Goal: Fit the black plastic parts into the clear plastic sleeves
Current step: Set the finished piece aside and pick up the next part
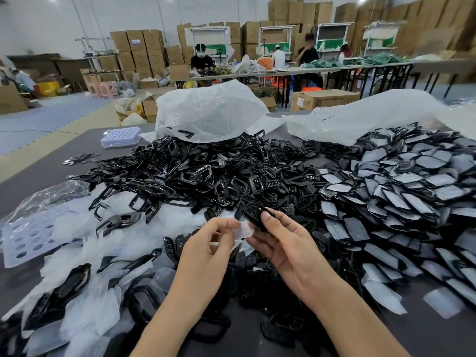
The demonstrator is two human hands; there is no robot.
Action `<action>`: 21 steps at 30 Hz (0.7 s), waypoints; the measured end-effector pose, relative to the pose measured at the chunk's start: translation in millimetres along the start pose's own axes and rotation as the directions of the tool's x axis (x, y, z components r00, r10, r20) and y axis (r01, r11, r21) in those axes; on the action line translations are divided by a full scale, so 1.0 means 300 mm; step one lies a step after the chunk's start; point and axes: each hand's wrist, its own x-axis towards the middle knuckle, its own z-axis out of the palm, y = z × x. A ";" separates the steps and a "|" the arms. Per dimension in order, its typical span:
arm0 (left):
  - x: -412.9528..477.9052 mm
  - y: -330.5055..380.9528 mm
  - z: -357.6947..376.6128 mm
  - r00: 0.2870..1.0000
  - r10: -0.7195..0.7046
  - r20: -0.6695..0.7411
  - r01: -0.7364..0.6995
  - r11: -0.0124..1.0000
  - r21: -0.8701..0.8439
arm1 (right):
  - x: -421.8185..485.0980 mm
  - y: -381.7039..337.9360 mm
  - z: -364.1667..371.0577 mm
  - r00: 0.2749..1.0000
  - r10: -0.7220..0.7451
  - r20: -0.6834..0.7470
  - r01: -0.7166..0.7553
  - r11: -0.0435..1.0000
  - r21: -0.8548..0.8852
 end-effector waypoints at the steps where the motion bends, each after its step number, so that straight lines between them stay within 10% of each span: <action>1: -0.001 -0.003 0.000 1.000 0.003 0.000 -0.003 1.000 0.008 | 0.000 -0.002 0.000 1.000 0.006 0.002 -0.006 1.000 0.007; 13: 0.000 -0.001 -0.011 0.973 0.230 0.002 -0.226 0.951 0.210 | 0.018 0.003 -0.034 0.975 -0.152 -0.164 0.101 0.953 -0.287; 21: 0.004 -0.019 0.008 0.991 0.102 -0.089 -0.093 0.990 0.106 | -0.002 0.018 -0.021 0.986 -0.156 -0.052 0.116 0.885 -0.451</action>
